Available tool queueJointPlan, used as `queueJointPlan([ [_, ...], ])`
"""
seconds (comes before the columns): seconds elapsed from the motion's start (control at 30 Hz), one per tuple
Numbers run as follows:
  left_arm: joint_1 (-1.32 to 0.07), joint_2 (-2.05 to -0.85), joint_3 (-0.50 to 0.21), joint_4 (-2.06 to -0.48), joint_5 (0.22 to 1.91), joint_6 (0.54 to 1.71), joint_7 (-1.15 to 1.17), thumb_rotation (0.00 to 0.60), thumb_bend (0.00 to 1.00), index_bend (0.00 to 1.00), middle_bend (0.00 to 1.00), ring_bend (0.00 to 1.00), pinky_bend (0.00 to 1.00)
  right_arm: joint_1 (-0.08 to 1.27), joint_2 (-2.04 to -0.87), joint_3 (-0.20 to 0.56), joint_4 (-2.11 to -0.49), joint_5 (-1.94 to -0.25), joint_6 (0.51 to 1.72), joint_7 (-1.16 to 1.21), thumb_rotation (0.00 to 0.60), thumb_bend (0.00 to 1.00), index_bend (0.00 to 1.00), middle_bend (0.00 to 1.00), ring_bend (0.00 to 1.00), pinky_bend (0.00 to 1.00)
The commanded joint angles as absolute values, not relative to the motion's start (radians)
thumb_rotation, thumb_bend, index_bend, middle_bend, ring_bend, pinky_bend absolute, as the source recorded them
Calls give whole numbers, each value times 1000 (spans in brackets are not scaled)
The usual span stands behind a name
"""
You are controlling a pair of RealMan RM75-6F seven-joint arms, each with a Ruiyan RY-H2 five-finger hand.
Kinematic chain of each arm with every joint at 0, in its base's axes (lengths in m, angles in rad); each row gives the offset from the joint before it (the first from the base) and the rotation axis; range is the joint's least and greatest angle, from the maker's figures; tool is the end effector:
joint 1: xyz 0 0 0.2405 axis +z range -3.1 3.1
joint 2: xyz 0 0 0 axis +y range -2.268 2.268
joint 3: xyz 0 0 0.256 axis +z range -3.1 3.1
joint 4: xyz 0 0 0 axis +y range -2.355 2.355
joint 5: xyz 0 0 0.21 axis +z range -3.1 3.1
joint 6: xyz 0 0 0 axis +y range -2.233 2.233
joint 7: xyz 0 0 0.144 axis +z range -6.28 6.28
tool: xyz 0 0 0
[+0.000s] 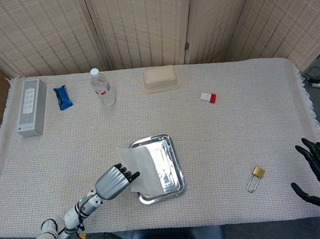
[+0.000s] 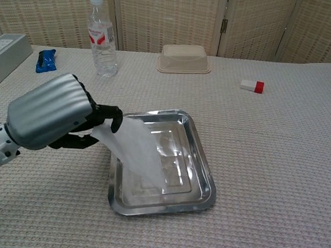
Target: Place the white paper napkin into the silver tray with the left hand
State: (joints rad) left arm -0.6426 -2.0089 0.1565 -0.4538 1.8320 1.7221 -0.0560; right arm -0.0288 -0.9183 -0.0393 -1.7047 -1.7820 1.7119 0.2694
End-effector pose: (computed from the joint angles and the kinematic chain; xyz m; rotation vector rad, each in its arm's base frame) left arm -0.1799 0.2819 -0.0559 -1.9980 -0.0087 -1.4221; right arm -0.2784 -0.1241 0.2121 1.4441 -0.9272 1.1825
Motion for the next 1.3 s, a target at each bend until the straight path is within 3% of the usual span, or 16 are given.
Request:
queueJointPlan([
  [0.03,-644,-2047,170,-420,1845,1686,-8,600,605,615,1000,1000,1000,-38,-908,-41,-1698,-1784,1732,292,600,351,0,0,0,0],
  [0.43,-670,-2123,191,-384,1879,1617,155,600,623,626,1000,1000,1000,-69,-898,-44,-1673,-1795,1798,334,600,351,0,0,0,0],
  [0.9,-683,-2100,145,-397,1837,1608,159,600,615,430,1000,1000,1000,-70,-902,-54,-1681,-1819,1787,303,600,351,0,0,0,0],
  [1.13,-667,-2091,137,-431,1815,1572,151,600,244,337,1000,1000,1000,-71,-903,-52,-1685,-1818,1789,299,600,351,0,0,0,0],
  [1.3,-665,-2080,143,-477,1820,1562,174,600,183,303,1000,1000,1000,-72,-902,-51,-1681,-1815,1792,307,600,350,0,0,0,0],
])
